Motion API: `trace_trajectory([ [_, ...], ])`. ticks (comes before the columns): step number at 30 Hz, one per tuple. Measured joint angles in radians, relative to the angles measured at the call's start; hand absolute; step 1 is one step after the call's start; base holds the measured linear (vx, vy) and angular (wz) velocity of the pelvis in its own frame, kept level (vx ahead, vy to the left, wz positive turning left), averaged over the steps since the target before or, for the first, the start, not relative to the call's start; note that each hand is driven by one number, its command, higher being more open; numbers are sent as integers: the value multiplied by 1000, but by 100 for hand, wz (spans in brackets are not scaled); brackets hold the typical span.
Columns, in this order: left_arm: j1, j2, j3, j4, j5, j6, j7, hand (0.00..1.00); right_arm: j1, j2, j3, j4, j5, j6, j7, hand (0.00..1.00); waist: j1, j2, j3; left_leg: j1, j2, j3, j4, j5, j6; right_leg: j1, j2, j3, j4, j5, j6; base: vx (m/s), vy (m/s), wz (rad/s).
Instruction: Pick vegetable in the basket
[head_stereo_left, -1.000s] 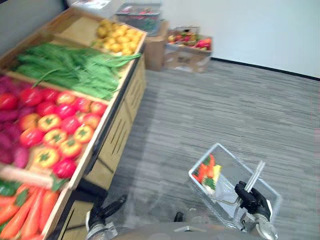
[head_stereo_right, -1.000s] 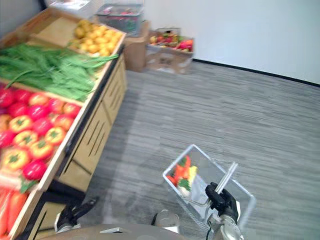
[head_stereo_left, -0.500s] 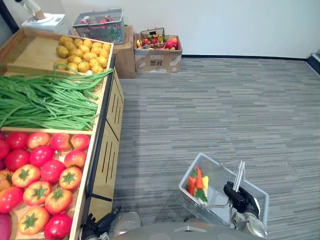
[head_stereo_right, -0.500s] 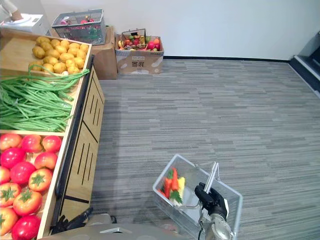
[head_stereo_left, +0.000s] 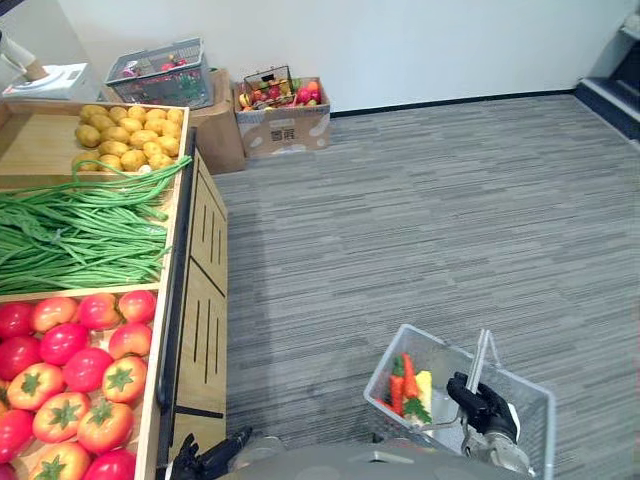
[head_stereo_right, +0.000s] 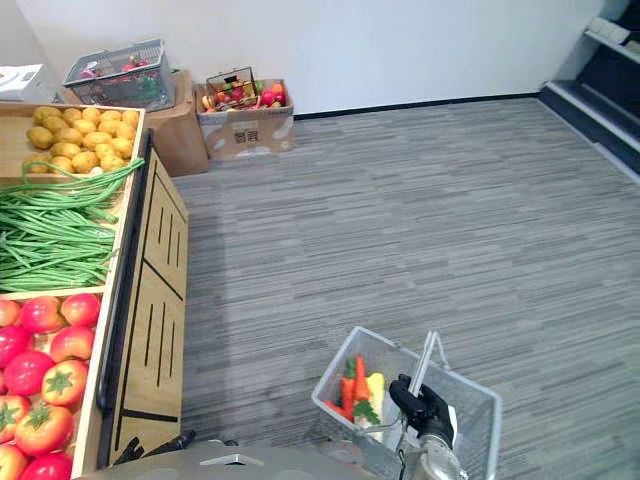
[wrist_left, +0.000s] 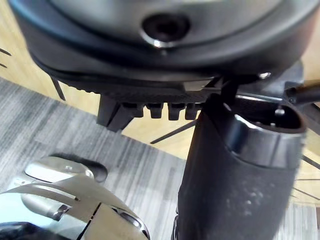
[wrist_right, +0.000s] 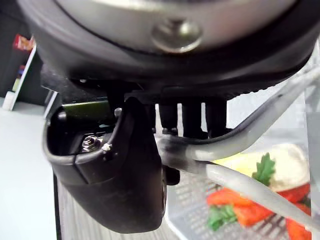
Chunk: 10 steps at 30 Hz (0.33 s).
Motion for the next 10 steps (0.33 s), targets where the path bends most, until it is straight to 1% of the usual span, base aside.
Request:
trace_trajectory([
  [1, 0, 0, 0, 2, 1, 0, -9, 100, 6, 0, 5, 0, 0, 0, 2, 0, 4, -6, -3, 13, -7, -5, -14, 2, -1, 1, -1, 10, -6, 6, 0, -81, 4, -32],
  [3, -3, 0, -1, 5, 14, 0, -13, 100, 7, 1, 5, 0, 0, 0, 7, 0, 13, -7, -6, 31, -15, -12, -27, 3, 0, 4, 0, 22, -9, 9, -7, -91, 11, -31],
  [4, -6, 2, -3, 9, 30, 0, -15, 100, 11, 1, 5, 0, 0, 0, 11, 0, 12, -6, -6, 37, -16, -16, -29, 3, 0, 10, 0, 22, -10, 8, -8, -76, 3, -11],
  [8, -8, 6, -18, 13, 34, -1, -19, 100, 32, 1, 5, 2, 0, 0, 14, 0, 16, -4, -10, 56, -17, -24, -49, 6, 5, 29, 0, 13, -25, 10, -15, -4, -3, 1],
  [10, -10, 13, -34, 17, 34, -1, -22, 100, 33, 1, 3, 8, 0, 0, 14, 0, 17, -3, -11, 61, -17, -27, -55, 12, -1, 35, 0, 8, -30, 9, -16, 23, -23, 4],
])
